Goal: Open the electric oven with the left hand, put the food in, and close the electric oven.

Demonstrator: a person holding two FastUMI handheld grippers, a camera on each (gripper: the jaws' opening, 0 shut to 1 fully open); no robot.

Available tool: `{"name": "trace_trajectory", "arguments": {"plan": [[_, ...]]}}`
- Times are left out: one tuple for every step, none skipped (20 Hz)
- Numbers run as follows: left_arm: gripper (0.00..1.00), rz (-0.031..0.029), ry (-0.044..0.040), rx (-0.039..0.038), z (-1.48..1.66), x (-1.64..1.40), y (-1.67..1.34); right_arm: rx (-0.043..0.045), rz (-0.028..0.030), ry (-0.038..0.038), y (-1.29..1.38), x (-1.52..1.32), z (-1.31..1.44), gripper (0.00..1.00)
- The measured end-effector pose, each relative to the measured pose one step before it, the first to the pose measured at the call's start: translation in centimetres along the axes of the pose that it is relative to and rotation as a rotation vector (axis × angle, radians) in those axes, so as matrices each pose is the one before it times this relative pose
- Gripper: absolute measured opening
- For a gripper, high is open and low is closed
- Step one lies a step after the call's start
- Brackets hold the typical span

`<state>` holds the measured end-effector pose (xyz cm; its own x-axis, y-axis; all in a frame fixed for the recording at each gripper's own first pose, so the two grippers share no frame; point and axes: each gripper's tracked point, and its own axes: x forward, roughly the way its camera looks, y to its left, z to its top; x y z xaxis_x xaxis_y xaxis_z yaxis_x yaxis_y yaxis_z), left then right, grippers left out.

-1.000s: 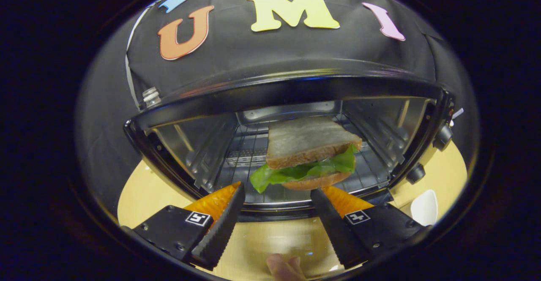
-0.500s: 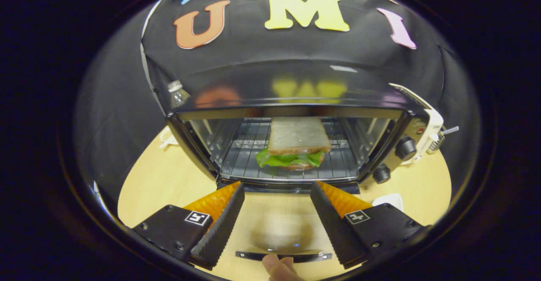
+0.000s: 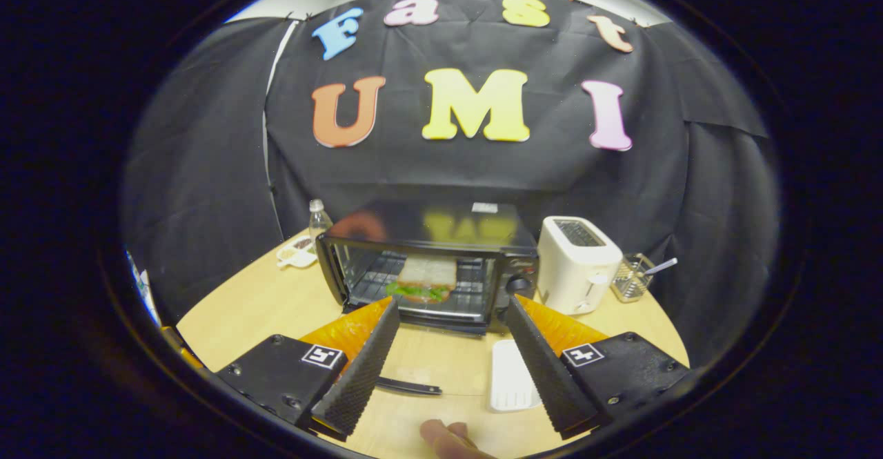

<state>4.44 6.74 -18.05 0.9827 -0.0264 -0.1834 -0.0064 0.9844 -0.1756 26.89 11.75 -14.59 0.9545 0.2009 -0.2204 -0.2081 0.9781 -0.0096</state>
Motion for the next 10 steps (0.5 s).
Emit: {"name": "trace_trajectory", "arguments": {"plan": [[0.94, -0.00388, -0.00737, 0.00695, 0.171, 0.756, -0.516, 0.00771, -0.0132, -0.04446, -1.416, -1.492, 0.997, 0.89], [0.94, -0.00574, -0.00186, 0.00596, 0.047, 0.904, -0.533, 0.00742, -0.0195, -0.0378, -1.609, -1.32, 0.804, 0.89], [0.94, -0.008, 0.00163, 0.00453, -0.117, 0.947, -0.736, 0.00877, -0.01524, -0.03541, -1.637, -1.333, 0.99, 0.89], [0.94, -0.0118, 0.00413, 0.00339, -0.127, 0.879, -0.748, 0.01524, -0.01874, -0.03786, -1.197, -0.926, 1.04, 1.0], [0.94, -0.01465, 0.00573, 0.00365, -0.23, 0.918, -0.971, 0.01078, -0.00669, -0.03506, -1.058, -0.835, 1.204, 0.89], [0.94, -0.01633, 0.00614, 0.00401, -0.413, 0.869, -0.957, 0.00335, -0.00606, -0.02392, -0.914, -1.01, 0.692, 1.0], [0.94, -0.01121, 0.01137, 0.00351, -0.534, 0.844, -0.836, -0.00033, -0.0083, -0.01894, -1.157, -0.981, 0.643, 1.0], [0.94, -0.01153, 0.0114, 0.00233, -0.696, 0.935, -0.691, 0.00092, -0.00929, -0.01585, -1.22, -0.952, 0.703, 1.0], [0.93, -0.01245, 0.01984, 0.00277, -0.802, 0.838, -0.841, 0.00082, -0.01429, -0.01363, -1.193, -0.849, 0.477, 1.0], [0.94, -0.00754, 0.01784, 0.00345, -0.78, 0.799, -0.6, 0.00115, -0.01075, -0.01327, -1.128, -0.76, 0.399, 1.0]]}}
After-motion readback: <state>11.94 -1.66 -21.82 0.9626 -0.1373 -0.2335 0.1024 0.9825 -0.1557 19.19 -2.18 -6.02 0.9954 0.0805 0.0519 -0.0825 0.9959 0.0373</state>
